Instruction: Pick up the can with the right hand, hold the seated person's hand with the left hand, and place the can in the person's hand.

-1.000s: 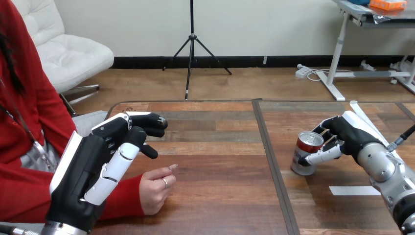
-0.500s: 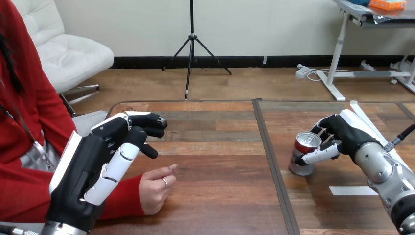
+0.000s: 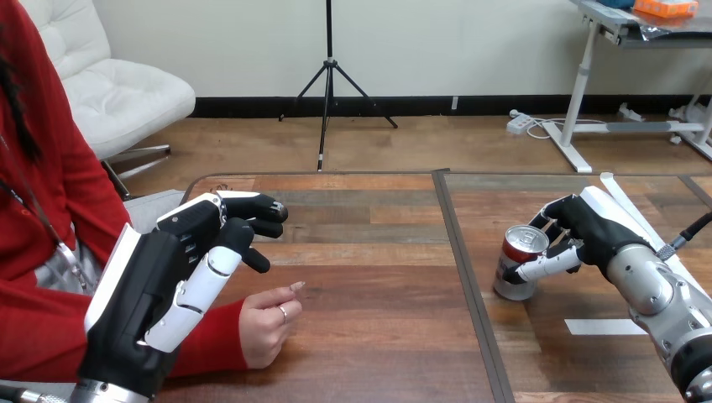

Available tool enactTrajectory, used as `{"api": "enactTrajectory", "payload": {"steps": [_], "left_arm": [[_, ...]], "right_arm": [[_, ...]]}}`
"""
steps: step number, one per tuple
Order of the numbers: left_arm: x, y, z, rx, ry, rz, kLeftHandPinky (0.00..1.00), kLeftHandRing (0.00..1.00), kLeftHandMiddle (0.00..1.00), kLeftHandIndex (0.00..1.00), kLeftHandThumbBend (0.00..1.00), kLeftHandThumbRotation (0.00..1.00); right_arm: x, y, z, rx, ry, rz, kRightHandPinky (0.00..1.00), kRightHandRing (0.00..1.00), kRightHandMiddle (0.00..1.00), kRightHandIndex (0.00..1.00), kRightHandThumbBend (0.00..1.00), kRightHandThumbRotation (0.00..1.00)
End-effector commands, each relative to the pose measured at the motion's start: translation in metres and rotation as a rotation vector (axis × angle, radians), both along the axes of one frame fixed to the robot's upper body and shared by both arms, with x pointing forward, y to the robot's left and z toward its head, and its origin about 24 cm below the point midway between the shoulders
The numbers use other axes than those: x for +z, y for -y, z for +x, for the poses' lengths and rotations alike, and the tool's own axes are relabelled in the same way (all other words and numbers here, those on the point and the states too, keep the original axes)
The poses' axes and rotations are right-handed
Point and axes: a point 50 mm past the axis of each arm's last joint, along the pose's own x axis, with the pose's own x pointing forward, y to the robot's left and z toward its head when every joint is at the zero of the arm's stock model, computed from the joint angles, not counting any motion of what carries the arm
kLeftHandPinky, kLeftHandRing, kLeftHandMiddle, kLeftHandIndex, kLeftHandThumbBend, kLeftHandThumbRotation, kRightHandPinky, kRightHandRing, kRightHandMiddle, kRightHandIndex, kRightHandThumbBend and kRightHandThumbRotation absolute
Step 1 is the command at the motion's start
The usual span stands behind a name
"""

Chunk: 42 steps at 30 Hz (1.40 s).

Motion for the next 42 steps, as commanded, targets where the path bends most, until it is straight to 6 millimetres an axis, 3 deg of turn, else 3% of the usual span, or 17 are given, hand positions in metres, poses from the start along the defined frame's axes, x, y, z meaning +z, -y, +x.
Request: {"api": "enactTrajectory", "payload": {"steps": [1,17,25,32,42], "left_arm": [[0.009,-0.001,0.007,-0.001,0.058,0.015,0.5,0.67,0.68,0.62,0.6,0.81],[0.012,-0.007,0.009,0.024,0.085,0.12,0.5,0.66,0.68,0.62,0.55,0.82],[0.023,-0.023,0.009,0.062,0.112,0.297,0.49,0.67,0.69,0.63,0.68,0.73],[0.033,-0.034,0.009,0.081,0.108,0.366,0.49,0.71,0.73,0.67,0.91,0.56],[0.045,-0.047,0.008,0.052,0.049,0.534,0.51,0.76,0.79,0.73,0.99,0.45]], "right_arm": [[0.027,-0.005,0.014,0.012,0.138,0.023,0.33,0.38,0.43,0.47,0.71,0.0],[0.033,-0.002,0.016,0.003,0.159,0.068,0.36,0.41,0.45,0.48,0.73,0.0],[0.038,-0.001,0.017,0.01,0.181,0.08,0.37,0.41,0.46,0.48,0.74,0.0],[0.042,0.0,0.018,0.019,0.193,0.085,0.37,0.41,0.46,0.48,0.75,0.0],[0.047,0.002,0.019,0.027,0.208,0.085,0.38,0.43,0.47,0.48,0.75,0.0]]}}
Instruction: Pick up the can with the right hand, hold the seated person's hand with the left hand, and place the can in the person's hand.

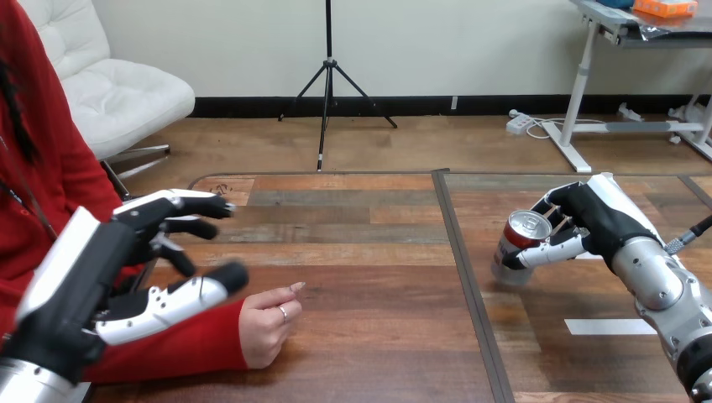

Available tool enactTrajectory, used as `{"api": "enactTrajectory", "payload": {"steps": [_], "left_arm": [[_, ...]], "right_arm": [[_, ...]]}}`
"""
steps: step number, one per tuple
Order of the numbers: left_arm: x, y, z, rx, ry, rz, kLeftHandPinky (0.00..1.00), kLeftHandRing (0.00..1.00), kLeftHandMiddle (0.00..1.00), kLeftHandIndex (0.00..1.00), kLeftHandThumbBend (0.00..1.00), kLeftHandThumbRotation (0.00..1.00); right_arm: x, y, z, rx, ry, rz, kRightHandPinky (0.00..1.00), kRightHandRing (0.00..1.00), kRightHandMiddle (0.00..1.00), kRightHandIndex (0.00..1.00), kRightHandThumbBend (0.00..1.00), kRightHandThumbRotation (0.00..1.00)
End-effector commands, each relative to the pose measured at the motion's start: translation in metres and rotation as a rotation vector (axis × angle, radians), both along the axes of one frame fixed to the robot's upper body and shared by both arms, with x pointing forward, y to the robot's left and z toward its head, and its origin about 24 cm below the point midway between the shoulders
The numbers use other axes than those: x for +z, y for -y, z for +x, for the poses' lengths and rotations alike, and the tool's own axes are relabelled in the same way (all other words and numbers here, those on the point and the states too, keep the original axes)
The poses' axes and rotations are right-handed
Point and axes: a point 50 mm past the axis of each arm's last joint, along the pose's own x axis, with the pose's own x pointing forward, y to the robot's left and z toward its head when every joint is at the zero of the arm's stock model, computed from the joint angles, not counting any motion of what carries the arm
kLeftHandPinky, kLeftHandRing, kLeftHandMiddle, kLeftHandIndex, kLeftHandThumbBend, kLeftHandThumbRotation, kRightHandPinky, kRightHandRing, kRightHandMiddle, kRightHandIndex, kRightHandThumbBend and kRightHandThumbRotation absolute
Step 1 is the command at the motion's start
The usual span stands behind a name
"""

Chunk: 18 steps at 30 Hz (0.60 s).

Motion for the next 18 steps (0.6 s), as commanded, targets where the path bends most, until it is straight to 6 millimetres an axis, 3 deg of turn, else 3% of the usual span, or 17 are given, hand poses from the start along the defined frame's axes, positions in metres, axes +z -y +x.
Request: {"api": "enactTrajectory", "payload": {"steps": [1,8,18], "left_arm": [[0.0235,-0.0009,0.0062,-0.05,0.065,0.159,0.51,0.76,0.79,0.74,1.0,0.45],[0.0235,-0.0023,0.0094,-0.08,0.031,0.35,0.53,0.75,0.79,0.75,1.0,0.45],[0.0189,-0.0027,0.0137,-0.118,-0.023,0.422,0.57,0.75,0.79,0.74,1.0,0.38]], "right_arm": [[0.039,-0.0018,0.0167,0.033,0.156,0.015,0.38,0.43,0.47,0.48,0.76,0.0],[0.0399,-0.0018,0.0169,0.033,0.16,0.023,0.38,0.43,0.47,0.48,0.77,0.0],[0.0395,-0.0026,0.0171,0.033,0.154,0.025,0.39,0.43,0.47,0.48,0.77,0.0]]}}
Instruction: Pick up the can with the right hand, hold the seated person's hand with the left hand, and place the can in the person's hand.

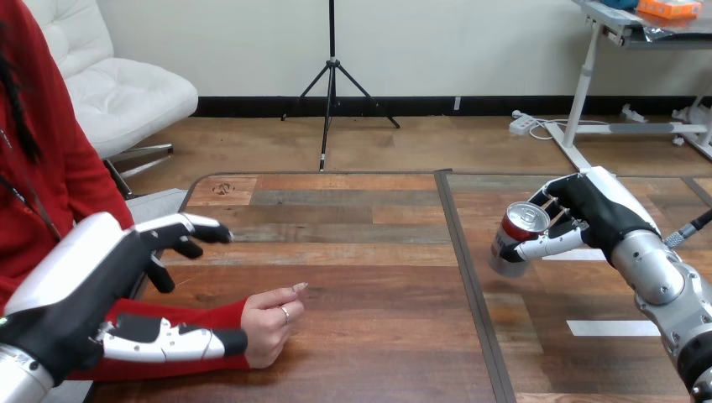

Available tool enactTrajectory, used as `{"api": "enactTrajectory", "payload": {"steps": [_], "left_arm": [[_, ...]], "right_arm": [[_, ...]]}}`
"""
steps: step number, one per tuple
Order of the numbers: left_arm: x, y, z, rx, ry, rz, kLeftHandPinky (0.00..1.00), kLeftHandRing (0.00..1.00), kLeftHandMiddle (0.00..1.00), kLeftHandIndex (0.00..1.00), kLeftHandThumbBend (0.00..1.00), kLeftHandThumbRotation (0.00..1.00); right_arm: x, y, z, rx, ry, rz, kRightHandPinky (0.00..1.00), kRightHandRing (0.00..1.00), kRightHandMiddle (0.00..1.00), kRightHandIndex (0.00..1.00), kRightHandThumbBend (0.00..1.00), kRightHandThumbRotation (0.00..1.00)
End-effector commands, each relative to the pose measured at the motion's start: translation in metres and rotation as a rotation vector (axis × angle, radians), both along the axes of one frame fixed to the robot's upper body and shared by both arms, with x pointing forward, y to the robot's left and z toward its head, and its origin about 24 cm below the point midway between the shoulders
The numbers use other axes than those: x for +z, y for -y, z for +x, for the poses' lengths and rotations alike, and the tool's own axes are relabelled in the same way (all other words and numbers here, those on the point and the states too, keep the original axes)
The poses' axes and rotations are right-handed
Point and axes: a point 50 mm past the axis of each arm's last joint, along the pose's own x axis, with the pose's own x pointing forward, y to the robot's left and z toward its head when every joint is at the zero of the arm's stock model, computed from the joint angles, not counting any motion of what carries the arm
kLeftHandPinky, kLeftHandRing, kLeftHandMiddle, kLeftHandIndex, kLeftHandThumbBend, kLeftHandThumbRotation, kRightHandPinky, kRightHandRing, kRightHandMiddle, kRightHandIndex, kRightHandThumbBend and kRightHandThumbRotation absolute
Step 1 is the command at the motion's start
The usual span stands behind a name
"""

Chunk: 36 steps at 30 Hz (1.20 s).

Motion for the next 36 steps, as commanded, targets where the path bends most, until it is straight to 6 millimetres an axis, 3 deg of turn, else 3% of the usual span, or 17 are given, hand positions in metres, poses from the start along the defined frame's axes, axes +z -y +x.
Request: {"api": "enactTrajectory", "payload": {"steps": [1,36], "left_arm": [[0.011,0.005,0.01,-0.056,0.042,0.052,0.57,0.75,0.79,0.74,1.0,0.38],[-0.005,0.016,0.019,-0.053,-0.019,0.223,0.59,0.73,0.76,0.74,1.0,0.33]], "right_arm": [[0.034,-0.001,0.014,0.017,0.128,0.013,0.39,0.43,0.47,0.48,0.77,0.0],[0.033,-0.001,0.014,0.016,0.132,0.016,0.4,0.44,0.48,0.48,0.78,0.0]]}}
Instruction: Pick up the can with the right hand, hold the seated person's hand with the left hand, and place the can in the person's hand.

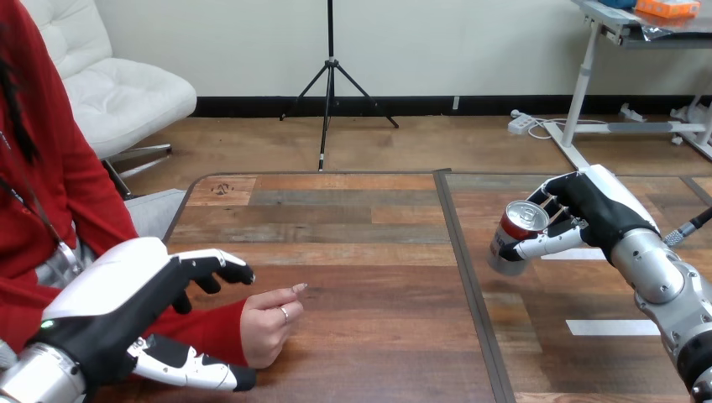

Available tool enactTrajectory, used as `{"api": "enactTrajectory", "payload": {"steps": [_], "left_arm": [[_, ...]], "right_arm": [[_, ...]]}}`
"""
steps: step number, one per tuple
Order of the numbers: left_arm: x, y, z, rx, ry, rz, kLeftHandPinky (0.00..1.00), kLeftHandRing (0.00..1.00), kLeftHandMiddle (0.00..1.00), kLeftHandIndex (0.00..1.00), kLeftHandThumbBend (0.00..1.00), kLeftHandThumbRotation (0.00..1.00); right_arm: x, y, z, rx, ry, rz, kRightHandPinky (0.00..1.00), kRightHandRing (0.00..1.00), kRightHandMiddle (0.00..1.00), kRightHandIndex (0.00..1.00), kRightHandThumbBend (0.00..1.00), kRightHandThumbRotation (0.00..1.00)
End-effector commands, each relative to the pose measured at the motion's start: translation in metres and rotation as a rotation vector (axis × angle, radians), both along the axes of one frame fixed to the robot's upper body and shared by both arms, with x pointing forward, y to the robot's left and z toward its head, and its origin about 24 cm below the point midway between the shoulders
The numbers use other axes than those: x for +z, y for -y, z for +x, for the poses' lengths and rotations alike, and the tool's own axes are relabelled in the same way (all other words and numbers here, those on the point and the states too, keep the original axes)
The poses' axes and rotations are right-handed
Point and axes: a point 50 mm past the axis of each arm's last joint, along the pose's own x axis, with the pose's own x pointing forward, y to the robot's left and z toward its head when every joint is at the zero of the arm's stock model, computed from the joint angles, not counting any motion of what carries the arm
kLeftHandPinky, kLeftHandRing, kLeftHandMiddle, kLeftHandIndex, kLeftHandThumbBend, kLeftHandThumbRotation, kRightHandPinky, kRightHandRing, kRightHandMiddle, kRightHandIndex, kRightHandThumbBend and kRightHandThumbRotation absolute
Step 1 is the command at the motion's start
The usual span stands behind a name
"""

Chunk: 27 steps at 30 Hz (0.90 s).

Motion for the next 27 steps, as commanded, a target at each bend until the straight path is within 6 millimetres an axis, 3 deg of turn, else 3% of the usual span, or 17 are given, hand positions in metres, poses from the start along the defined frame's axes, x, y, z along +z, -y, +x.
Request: {"api": "enactTrajectory", "payload": {"steps": [1,27], "left_arm": [[0.01,0.003,0.012,-0.008,0.08,0.058,0.59,0.73,0.76,0.74,1.0,0.33],[-0.004,0.009,0.021,0.064,0.152,0.195,0.6,0.7,0.72,0.7,1.0,0.12]], "right_arm": [[0.032,0.0,0.014,0.011,0.129,0.016,0.4,0.44,0.48,0.48,0.78,0.0],[0.03,-0.002,0.013,0.018,0.128,0.021,0.39,0.43,0.47,0.47,0.78,0.0]]}}
